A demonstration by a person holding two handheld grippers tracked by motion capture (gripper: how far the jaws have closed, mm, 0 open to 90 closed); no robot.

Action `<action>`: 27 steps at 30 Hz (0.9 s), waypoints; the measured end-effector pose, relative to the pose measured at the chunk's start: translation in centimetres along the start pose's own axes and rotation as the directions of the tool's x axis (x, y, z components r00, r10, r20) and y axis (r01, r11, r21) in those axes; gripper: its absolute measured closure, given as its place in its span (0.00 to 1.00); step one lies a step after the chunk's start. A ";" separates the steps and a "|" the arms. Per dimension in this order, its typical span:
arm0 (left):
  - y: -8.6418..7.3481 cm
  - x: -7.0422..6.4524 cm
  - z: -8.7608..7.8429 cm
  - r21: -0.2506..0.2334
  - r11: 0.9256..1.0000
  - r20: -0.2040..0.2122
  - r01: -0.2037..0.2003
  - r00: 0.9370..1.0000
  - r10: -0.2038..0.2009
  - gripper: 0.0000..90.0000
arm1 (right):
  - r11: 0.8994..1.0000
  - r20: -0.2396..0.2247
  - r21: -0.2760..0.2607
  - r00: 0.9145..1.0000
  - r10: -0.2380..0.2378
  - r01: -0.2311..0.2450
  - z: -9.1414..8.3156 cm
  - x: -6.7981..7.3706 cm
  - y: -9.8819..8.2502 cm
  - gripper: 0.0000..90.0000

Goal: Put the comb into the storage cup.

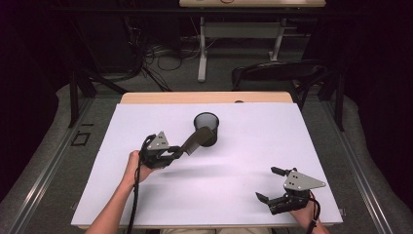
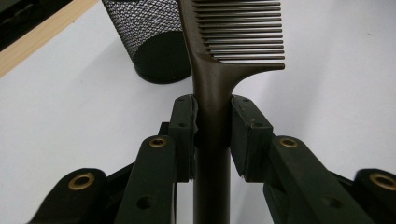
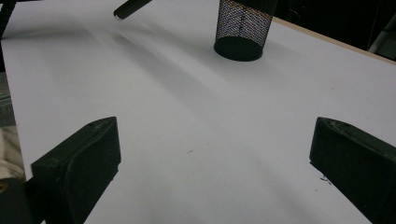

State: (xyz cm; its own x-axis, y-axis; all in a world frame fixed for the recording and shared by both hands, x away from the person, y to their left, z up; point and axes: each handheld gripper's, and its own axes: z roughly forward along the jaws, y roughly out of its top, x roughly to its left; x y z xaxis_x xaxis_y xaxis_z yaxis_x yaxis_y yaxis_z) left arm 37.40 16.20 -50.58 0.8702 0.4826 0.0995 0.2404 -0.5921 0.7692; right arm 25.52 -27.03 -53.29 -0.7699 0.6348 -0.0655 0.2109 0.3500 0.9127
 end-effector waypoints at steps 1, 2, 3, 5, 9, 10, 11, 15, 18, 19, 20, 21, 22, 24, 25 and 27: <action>0.0 0.0 0.0 -0.006 1.000 0.000 0.000 1.000 0.000 0.80 | 1.000 0.000 0.000 1.000 -0.001 0.001 0.0 0.0 0.0 0.02; 0.0 -0.1 0.0 -0.009 1.000 -0.001 0.000 1.000 0.000 0.80 | 1.000 0.001 -0.001 1.000 -0.001 0.001 0.0 0.0 0.0 0.02; 0.1 -0.1 -0.1 -0.009 1.000 -0.003 -0.001 1.000 0.001 0.80 | 1.000 0.003 -0.001 1.000 -0.002 0.002 0.0 0.0 0.0 0.02; 0.1 -0.2 -0.1 -0.019 1.000 -0.006 0.001 1.000 -0.001 0.80 | 1.000 0.003 -0.003 1.000 0.000 0.000 0.0 0.0 0.0 0.02; 0.1 -0.1 -0.3 -0.030 1.000 -0.008 0.002 1.000 -0.002 0.80 | 1.000 0.003 -0.002 1.000 -0.001 0.001 0.0 0.0 0.0 0.02; 0.1 -0.1 -0.3 -0.035 0.999 -0.007 0.001 1.000 -0.001 0.80 | 1.000 0.002 -0.003 1.000 -0.001 0.001 0.0 0.0 0.0 0.02; 0.1 -0.1 -0.4 -0.035 0.999 -0.010 0.000 1.000 -0.001 0.80 | 1.000 0.002 -0.002 1.000 -0.001 0.001 0.0 0.0 0.0 0.02; 0.1 -0.1 -0.5 -0.051 0.999 -0.012 0.004 1.000 -0.005 0.80 | 1.000 0.003 -0.002 1.000 -0.002 0.002 0.0 0.0 0.0 0.02; 0.2 -0.1 -0.5 -0.062 0.998 -0.018 0.002 1.000 -0.003 0.80 | 1.000 0.005 -0.002 1.000 -0.001 0.001 0.0 0.0 0.0 0.02; 0.2 -0.1 -0.5 -0.065 0.998 -0.022 0.005 1.000 -0.006 0.80 | 1.000 0.004 -0.002 1.000 -0.002 0.002 0.0 0.0 0.0 0.02; 0.2 -0.2 -0.5 -0.068 0.998 -0.024 0.010 1.000 -0.012 0.80 | 1.000 0.003 -0.001 1.000 -0.002 0.002 0.0 0.0 0.0 0.02; 0.2 -0.2 -0.5 -0.072 0.997 -0.027 0.012 1.000 -0.014 0.80 | 1.000 0.004 -0.001 1.000 -0.001 0.001 0.0 0.0 0.0 0.02; 0.2 -0.1 -0.5 -0.069 0.998 -0.031 0.009 0.999 -0.012 0.80 | 1.000 0.004 -0.002 1.000 0.000 0.000 0.0 0.0 0.0 0.02; 0.1 -0.1 -0.4 -0.072 0.997 -0.041 0.013 0.999 -0.016 0.80 | 1.000 0.003 -0.001 1.000 0.000 0.000 0.0 0.0 0.0 0.02; 0.1 -0.1 -0.4 -0.076 0.997 -0.043 0.018 0.999 -0.021 0.80 | 1.000 0.001 -0.001 1.000 0.008 -0.008 0.1 0.1 0.0 0.02; 0.2 -0.1 -0.3 -0.075 0.997 -0.059 0.026 0.998 -0.030 0.80 | 1.000 0.001 -0.001 1.000 0.004 -0.004 0.1 0.0 0.0 0.02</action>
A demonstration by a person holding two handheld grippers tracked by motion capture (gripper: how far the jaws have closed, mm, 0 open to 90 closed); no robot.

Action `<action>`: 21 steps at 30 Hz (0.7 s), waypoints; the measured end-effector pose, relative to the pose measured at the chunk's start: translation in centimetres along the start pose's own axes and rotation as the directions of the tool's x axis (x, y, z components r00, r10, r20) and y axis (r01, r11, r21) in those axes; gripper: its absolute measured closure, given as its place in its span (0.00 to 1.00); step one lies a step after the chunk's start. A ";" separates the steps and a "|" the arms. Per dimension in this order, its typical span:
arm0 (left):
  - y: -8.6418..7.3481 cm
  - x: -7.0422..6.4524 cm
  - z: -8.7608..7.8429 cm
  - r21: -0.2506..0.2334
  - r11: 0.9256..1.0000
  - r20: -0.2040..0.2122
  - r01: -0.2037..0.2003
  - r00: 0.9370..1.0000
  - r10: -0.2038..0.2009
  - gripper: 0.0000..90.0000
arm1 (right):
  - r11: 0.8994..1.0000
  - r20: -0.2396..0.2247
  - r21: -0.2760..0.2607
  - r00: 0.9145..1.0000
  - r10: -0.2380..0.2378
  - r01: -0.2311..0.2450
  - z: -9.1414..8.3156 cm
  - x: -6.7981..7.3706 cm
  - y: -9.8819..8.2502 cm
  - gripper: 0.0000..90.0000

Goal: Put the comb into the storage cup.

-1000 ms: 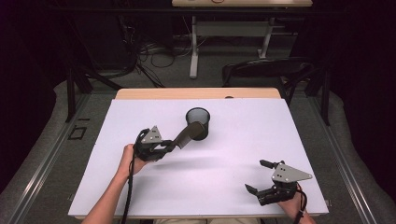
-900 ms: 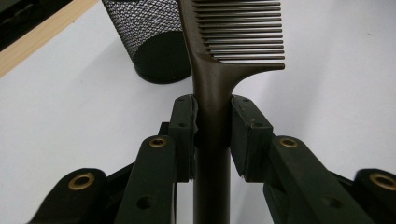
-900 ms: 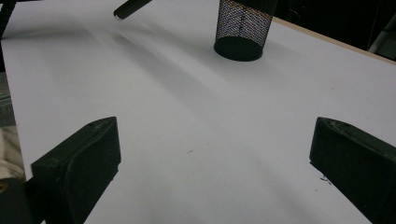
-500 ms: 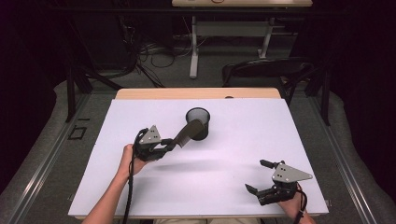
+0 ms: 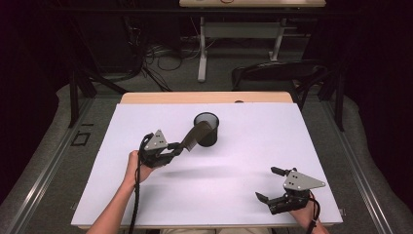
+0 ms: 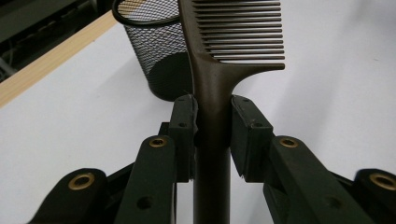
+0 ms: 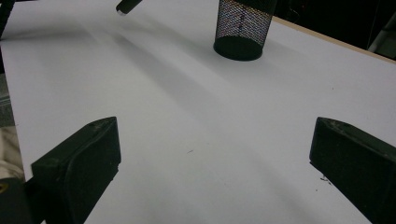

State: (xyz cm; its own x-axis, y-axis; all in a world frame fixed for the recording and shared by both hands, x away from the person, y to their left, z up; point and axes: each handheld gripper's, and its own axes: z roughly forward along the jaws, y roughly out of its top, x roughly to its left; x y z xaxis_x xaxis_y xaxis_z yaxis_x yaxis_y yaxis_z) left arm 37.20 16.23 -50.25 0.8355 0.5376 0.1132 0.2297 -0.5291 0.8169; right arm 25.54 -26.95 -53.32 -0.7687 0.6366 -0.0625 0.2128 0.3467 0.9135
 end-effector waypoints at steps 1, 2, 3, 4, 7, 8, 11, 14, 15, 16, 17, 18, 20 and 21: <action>0.0 0.0 0.0 -0.001 1.000 -0.008 0.004 1.000 -0.004 0.80 | 1.000 -0.001 0.001 1.000 0.000 0.000 0.0 0.0 0.0 0.02; 0.0 0.1 0.1 -0.005 1.000 -0.013 0.006 1.000 -0.006 0.80 | 1.000 0.000 0.000 1.000 -0.001 0.001 0.0 0.0 0.0 0.02; 0.0 0.1 0.1 -0.009 1.000 -0.020 0.008 1.000 -0.008 0.80 | 1.000 0.000 0.001 1.000 0.000 0.000 0.0 0.0 0.0 0.02; 0.0 0.1 0.1 -0.009 1.000 -0.025 0.009 1.000 -0.009 0.80 | 1.000 0.000 0.000 1.000 0.000 0.000 0.0 0.0 0.0 0.02; 0.0 0.1 0.2 -0.013 1.000 -0.034 0.015 0.999 -0.015 0.80 | 1.000 0.001 0.001 1.000 -0.002 0.002 0.0 0.0 0.0 0.02; 0.0 0.1 0.2 -0.011 1.000 -0.034 0.018 0.999 -0.018 0.80 | 1.000 0.001 0.002 1.000 -0.002 0.002 0.0 0.0 0.0 0.02; 0.0 0.1 0.4 -0.011 1.000 -0.040 0.019 0.999 -0.019 0.80 | 1.000 0.000 0.004 1.000 -0.003 0.003 0.0 0.0 0.0 0.02; 0.0 0.1 0.5 -0.013 1.000 -0.042 0.025 0.999 -0.025 0.80 | 1.000 0.000 0.002 1.000 -0.002 0.002 0.1 0.0 0.0 0.02; 0.1 0.1 0.5 -0.013 1.000 -0.041 0.025 0.999 -0.025 0.80 | 1.000 0.000 0.001 1.000 -0.001 0.001 0.1 0.0 0.0 0.02; 0.1 0.1 0.5 -0.013 1.000 -0.040 0.024 0.999 -0.025 0.80 | 1.000 0.000 0.002 1.000 -0.001 0.001 0.1 0.0 0.0 0.02; 0.1 0.0 0.6 -0.013 1.000 -0.042 0.023 0.999 -0.024 0.80 | 1.000 0.000 0.002 1.000 -0.002 0.002 0.1 0.0 0.0 0.02; 0.1 0.0 0.6 -0.014 1.000 -0.042 0.024 0.999 -0.024 0.80 | 1.000 0.000 0.001 1.000 -0.002 0.002 0.1 0.0 0.0 0.02; 0.2 0.0 0.6 -0.019 1.000 -0.045 0.025 0.999 -0.025 0.80 | 1.000 0.002 0.005 1.000 0.001 -0.001 0.0 0.0 0.0 0.02; 0.2 0.0 0.6 -0.020 0.999 -0.045 0.026 0.999 -0.026 0.80 | 1.000 0.001 0.006 1.000 0.001 -0.001 0.0 0.0 0.0 0.02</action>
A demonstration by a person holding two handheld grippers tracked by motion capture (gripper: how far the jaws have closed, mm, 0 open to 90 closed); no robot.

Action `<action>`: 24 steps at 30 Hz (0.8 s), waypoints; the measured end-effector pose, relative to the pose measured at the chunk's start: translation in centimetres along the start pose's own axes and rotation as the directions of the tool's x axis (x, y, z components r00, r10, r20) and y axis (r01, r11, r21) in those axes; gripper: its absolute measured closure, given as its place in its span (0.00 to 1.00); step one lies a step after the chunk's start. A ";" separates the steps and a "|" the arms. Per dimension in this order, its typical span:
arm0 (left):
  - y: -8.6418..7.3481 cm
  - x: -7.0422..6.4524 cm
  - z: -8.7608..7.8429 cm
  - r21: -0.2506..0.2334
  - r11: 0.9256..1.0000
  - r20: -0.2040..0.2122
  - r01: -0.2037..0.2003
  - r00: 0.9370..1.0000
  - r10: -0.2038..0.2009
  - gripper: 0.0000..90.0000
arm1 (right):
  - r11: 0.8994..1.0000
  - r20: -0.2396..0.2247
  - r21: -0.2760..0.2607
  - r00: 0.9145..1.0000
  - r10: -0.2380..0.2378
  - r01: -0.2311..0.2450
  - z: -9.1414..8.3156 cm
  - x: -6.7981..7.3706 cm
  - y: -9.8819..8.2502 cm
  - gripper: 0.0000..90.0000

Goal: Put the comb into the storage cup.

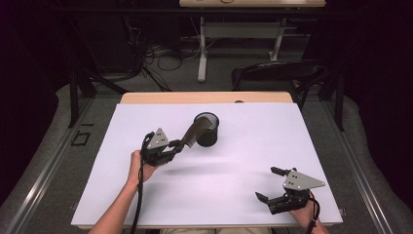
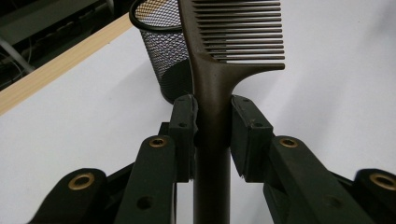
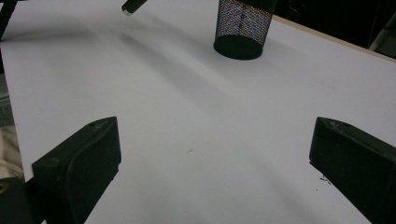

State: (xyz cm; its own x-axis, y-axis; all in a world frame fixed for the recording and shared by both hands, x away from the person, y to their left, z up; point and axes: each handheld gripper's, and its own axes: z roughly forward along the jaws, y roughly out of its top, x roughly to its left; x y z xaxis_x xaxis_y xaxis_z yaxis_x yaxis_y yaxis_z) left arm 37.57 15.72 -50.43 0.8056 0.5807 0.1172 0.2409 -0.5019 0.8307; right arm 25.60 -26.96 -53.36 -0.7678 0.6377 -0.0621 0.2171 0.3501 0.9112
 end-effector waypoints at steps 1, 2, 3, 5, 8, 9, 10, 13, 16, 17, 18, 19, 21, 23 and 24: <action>0.0 0.0 0.0 -0.002 1.000 0.000 0.001 1.000 -0.001 0.80 | 1.000 0.000 -0.003 1.000 0.001 -0.001 0.0 0.0 0.0 0.02; 0.0 0.0 0.0 -0.001 1.000 -0.003 0.001 1.000 -0.001 0.80 | 1.000 0.001 -0.002 1.000 -0.001 0.001 0.0 0.0 0.0 0.02; 0.1 0.0 0.1 0.000 1.000 -0.003 0.001 1.000 -0.001 0.80 | 1.000 0.001 -0.003 1.000 -0.002 0.002 0.0 0.0 0.0 0.02; 0.1 0.0 0.1 0.001 1.000 -0.001 0.003 1.000 -0.003 0.80 | 1.000 0.001 -0.003 1.000 -0.001 0.001 0.0 0.0 0.0 0.02; 0.2 0.0 0.1 -0.004 1.000 -0.006 0.006 1.000 -0.006 0.80 | 1.000 0.003 0.000 1.000 0.000 0.000 0.0 0.0 0.0 0.02; 0.2 0.0 0.1 -0.009 1.000 -0.006 0.006 1.000 -0.006 0.80 | 1.000 0.002 -0.001 1.000 0.001 -0.001 0.0 0.0 0.0 0.02; 0.2 0.0 0.1 -0.013 1.000 -0.008 0.011 1.000 -0.011 0.80 | 1.000 0.003 -0.001 1.000 0.000 0.000 0.0 0.0 0.0 0.02; 0.4 0.1 0.0 -0.026 1.000 -0.016 0.015 1.000 -0.015 0.80 | 1.000 0.003 -0.002 1.000 -0.002 0.002 0.0 0.0 0.0 0.02; 0.6 0.1 0.0 -0.038 0.999 -0.023 0.022 0.999 -0.023 0.80 | 1.000 0.003 -0.002 1.000 0.000 0.000 0.0 0.0 0.0 0.02; 0.6 0.1 0.0 -0.042 0.999 -0.026 0.026 0.999 -0.027 0.80 | 1.000 0.003 -0.002 1.000 -0.001 0.001 0.0 0.0 0.0 0.02; 0.7 0.1 0.0 -0.046 0.999 -0.024 0.027 0.999 -0.028 0.80 | 1.000 0.003 -0.002 1.000 0.001 -0.001 0.0 0.0 0.0 0.02; 0.7 0.1 0.0 -0.047 0.999 -0.026 0.028 0.999 -0.029 0.80 | 1.000 0.004 -0.001 1.000 -0.001 0.001 0.0 0.0 0.0 0.02; 0.8 0.1 0.1 -0.048 0.998 -0.034 0.030 0.999 -0.032 0.80 | 1.000 0.003 0.000 1.000 -0.001 0.001 0.0 0.0 0.0 0.02; 0.9 0.0 0.0 -0.054 0.998 -0.037 0.032 0.999 -0.034 0.80 | 1.000 0.004 0.000 1.000 -0.003 0.003 0.0 0.0 0.0 0.02; 1.0 0.0 0.0 -0.059 0.998 -0.039 0.034 0.999 -0.037 0.80 | 1.000 0.004 0.000 1.000 -0.004 0.004 0.0 0.0 0.0 0.02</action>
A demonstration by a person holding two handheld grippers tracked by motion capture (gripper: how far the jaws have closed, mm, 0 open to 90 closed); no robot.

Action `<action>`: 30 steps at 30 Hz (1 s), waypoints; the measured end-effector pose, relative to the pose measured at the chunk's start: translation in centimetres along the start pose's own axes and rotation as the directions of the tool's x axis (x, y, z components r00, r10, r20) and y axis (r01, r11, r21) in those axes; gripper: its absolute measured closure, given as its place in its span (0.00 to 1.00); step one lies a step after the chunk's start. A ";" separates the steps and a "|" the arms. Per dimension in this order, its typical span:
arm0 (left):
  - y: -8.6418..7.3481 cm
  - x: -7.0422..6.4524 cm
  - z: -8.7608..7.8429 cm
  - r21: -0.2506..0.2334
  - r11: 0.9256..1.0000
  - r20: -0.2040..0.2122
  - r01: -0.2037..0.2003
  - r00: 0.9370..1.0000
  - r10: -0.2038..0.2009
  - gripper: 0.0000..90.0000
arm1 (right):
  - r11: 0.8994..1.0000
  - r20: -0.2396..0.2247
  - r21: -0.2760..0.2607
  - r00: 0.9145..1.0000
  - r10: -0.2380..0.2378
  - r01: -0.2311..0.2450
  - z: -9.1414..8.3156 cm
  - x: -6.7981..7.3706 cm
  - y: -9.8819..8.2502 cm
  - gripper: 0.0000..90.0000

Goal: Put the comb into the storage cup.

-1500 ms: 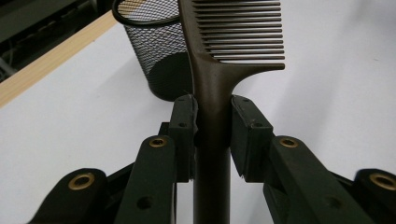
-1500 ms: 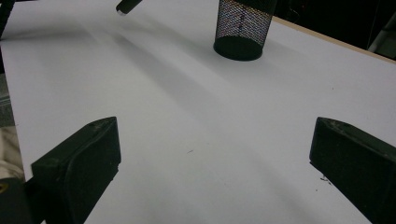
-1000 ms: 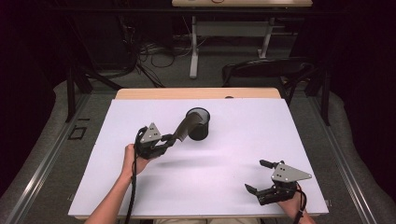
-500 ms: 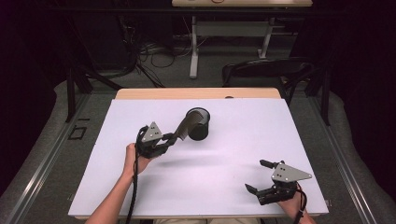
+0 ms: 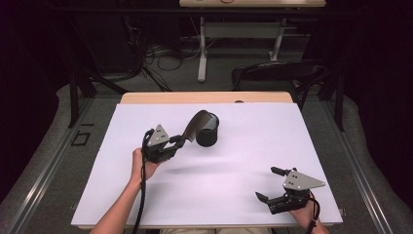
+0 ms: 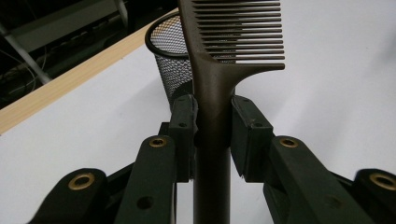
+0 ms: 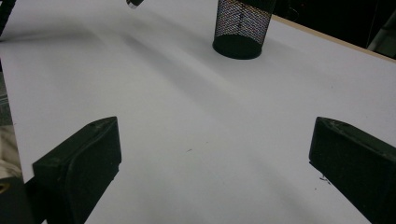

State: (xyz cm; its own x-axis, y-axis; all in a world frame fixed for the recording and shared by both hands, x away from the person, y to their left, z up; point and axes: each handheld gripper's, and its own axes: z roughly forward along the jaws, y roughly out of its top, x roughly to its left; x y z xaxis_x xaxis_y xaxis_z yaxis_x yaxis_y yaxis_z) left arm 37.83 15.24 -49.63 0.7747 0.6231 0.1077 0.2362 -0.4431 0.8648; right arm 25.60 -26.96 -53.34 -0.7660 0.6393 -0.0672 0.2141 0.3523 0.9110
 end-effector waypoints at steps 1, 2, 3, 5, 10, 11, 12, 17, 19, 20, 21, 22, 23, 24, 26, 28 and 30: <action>0.1 0.0 0.0 -0.003 1.000 -0.003 0.001 1.000 -0.001 0.80 | 1.000 0.000 0.000 1.000 0.000 0.000 0.0 0.0 0.0 0.02; 0.1 0.0 -0.1 -0.008 1.000 -0.007 0.005 1.000 -0.005 0.80 | 1.000 0.000 0.000 1.000 0.002 -0.002 0.0 0.0 0.0 0.02; 0.1 0.0 -0.1 -0.009 1.000 -0.011 0.007 1.000 -0.007 0.80 | 1.000 0.000 -0.001 1.000 0.002 -0.002 0.0 0.0 0.0 0.02; 0.2 0.0 -0.1 -0.015 1.000 -0.016 0.010 1.000 -0.010 0.80 | 1.000 -0.001 -0.001 1.000 0.001 -0.001 0.0 0.0 0.0 0.02; 0.4 -0.2 -0.1 -0.021 1.000 -0.028 0.008 1.000 -0.008 0.80 | 1.000 0.001 -0.002 1.000 -0.001 0.001 0.0 0.0 0.0 0.02; 0.5 -0.2 -0.1 -0.024 1.000 -0.030 0.010 0.999 -0.011 0.80 | 1.000 0.001 -0.002 1.000 -0.001 0.001 0.0 0.0 0.0 0.02; 0.5 -0.2 -0.1 -0.028 1.000 -0.027 0.015 1.000 -0.015 0.80 | 1.000 0.001 -0.002 1.000 0.000 0.000 0.0 0.0 0.0 0.02; 0.6 -0.1 -0.2 -0.034 0.999 -0.039 0.020 0.999 -0.021 0.80 | 1.000 0.000 -0.001 1.000 -0.001 0.001 0.0 0.0 0.0 0.02; 0.7 0.1 -0.3 -0.036 0.999 -0.038 0.024 0.999 -0.025 0.80 | 1.000 0.002 0.000 1.000 0.000 0.000 0.0 0.0 0.0 0.02; 0.7 0.1 -0.3 -0.042 0.999 -0.040 0.028 0.999 -0.030 0.80 | 1.000 0.003 0.001 1.000 0.002 -0.002 0.0 0.0 0.0 0.02; 0.7 0.2 -0.4 -0.044 0.999 -0.042 0.030 0.999 -0.032 0.80 | 1.000 0.003 0.000 1.000 0.004 -0.004 0.0 0.0 0.0 0.02; 0.8 0.2 -0.4 -0.047 0.998 -0.041 0.038 0.998 -0.039 0.80 | 1.000 0.005 0.004 1.000 0.004 -0.004 0.0 0.0 0.0 0.02; 0.8 0.3 -0.4 -0.051 0.998 -0.042 0.038 0.998 -0.041 0.80 | 1.000 0.003 0.003 1.000 0.004 -0.004 0.0 0.0 0.0 0.02; 0.9 0.3 -0.5 -0.052 0.998 -0.046 0.041 0.998 -0.043 0.80 | 1.000 0.004 0.004 1.000 0.005 -0.005 0.0 0.0 0.0 0.02; 1.0 0.4 -0.5 -0.059 0.997 -0.047 0.042 0.998 -0.045 0.80 | 1.000 0.004 0.003 1.000 0.002 -0.002 0.0 0.0 0.0 0.02; 1.1 0.5 -0.5 -0.062 0.997 -0.050 0.044 0.998 -0.047 0.80 | 1.000 0.006 0.004 1.000 0.001 -0.001 0.0 0.0 0.0 0.02; 1.2 0.5 -0.5 -0.069 0.996 -0.053 0.048 0.997 -0.052 0.80 | 1.000 0.006 0.000 1.000 0.005 -0.005 0.0 0.0 0.0 0.02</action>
State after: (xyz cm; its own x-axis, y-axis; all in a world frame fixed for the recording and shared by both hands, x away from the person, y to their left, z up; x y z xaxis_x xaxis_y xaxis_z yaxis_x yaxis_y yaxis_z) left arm 38.26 15.33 -48.29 0.7294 0.6783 0.0887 0.2319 -0.3672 0.9008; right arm 25.56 -26.95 -53.35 -0.7615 0.6449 -0.0652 0.2177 0.3492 0.9114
